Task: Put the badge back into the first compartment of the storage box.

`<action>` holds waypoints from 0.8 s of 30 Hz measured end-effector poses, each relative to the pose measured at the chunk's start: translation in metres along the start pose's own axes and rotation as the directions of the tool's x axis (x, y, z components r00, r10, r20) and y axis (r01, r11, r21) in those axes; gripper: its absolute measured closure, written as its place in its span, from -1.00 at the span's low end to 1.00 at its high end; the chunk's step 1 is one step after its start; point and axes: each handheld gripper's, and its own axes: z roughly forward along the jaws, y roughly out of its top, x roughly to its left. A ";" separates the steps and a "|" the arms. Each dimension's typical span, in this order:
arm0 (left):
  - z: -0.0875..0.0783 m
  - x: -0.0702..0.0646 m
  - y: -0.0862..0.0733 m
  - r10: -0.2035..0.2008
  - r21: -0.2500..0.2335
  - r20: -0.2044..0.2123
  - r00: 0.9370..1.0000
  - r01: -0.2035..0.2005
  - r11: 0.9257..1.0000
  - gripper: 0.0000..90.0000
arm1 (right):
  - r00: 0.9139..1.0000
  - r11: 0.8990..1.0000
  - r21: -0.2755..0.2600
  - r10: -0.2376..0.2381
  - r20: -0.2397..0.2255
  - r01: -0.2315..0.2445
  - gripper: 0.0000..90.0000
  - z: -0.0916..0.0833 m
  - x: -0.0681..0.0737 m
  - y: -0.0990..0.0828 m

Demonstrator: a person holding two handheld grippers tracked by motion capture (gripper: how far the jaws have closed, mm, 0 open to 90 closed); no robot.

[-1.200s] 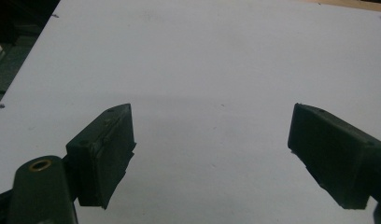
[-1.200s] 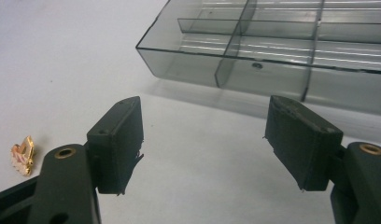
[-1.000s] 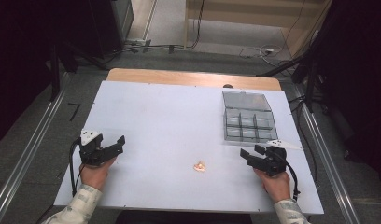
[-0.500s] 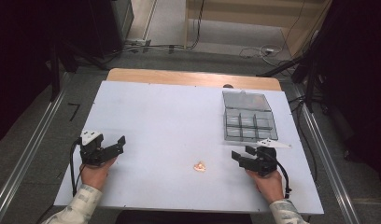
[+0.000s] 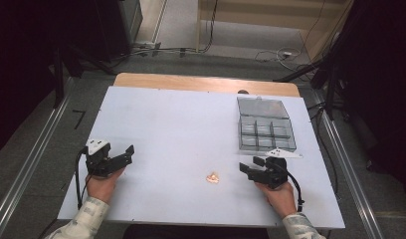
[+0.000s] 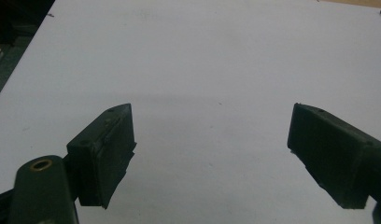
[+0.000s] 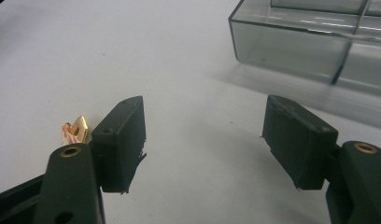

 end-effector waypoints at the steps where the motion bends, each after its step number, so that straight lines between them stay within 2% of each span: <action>1: 0.000 0.000 0.000 0.000 0.001 0.000 1.000 0.000 1.000 -0.66 | 1.000 1.000 0.002 -0.004 -0.004 0.004 -0.36 0.001 0.001 0.000; 9: 0.001 -0.001 0.000 0.001 0.002 0.000 1.000 -0.001 1.000 -0.66 | 0.998 1.000 0.008 -0.007 -0.064 0.007 -0.29 0.006 0.006 -0.001; 24: 0.002 -0.002 -0.001 0.006 0.006 0.001 1.000 -0.006 1.000 -0.66 | 0.995 0.998 0.047 -0.032 -0.096 0.036 -0.22 0.019 0.019 -0.003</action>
